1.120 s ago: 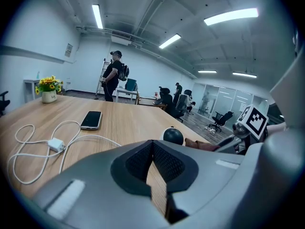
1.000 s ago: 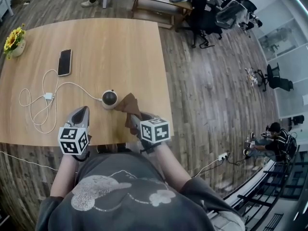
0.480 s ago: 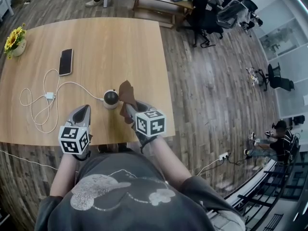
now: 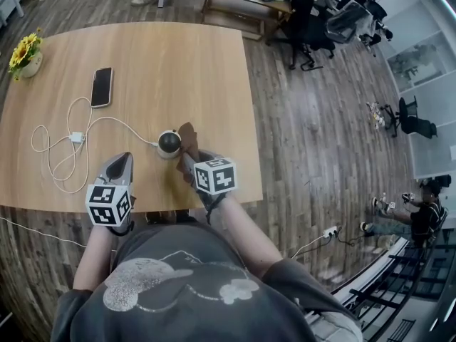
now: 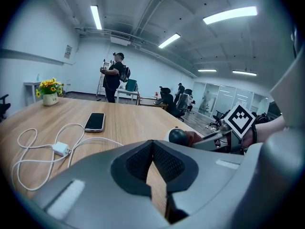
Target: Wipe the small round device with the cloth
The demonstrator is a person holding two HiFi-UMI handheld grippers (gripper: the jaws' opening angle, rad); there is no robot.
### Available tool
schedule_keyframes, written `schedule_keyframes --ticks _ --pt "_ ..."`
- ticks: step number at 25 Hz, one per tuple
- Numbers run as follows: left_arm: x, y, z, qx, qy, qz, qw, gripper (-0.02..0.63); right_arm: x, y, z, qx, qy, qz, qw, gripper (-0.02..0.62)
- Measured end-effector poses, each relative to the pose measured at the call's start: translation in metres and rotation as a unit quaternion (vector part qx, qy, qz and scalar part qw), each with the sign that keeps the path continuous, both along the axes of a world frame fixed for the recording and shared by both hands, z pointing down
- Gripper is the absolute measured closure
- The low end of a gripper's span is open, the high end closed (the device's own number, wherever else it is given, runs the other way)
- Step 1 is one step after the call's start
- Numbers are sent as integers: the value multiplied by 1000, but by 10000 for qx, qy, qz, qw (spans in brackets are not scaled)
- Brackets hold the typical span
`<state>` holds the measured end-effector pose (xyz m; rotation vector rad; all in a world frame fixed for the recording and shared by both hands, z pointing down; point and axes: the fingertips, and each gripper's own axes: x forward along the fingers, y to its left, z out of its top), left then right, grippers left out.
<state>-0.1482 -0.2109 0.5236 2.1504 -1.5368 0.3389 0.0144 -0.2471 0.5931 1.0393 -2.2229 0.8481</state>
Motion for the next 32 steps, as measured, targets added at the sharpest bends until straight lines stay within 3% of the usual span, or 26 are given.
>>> schedule_keyframes --ticks 6,10,16,21,26,32 --pt "-5 1 3 -11 22 29 10000 588 0 13 29 -296 285 -33 9992 517" --pt "-4 2 5 -18 73 119 9999 588 -1 18 36 -493 32 231 9985 517" --pt "3 -1 5 0 204 359 9991 588 12 24 22 -351 152 472 9982 517" --pt "8 -1 2 181 -100 721 9972 588 26 27 -3 84 386 499 9980 517" --pt "16 0 0 261 -5 1051 9941 588 25 23 -31 782 1068 -207 9910 517" --pt "21 3 2 190 143 1163 9929 588 18 15 -65 1292 897 -391 9868 517"
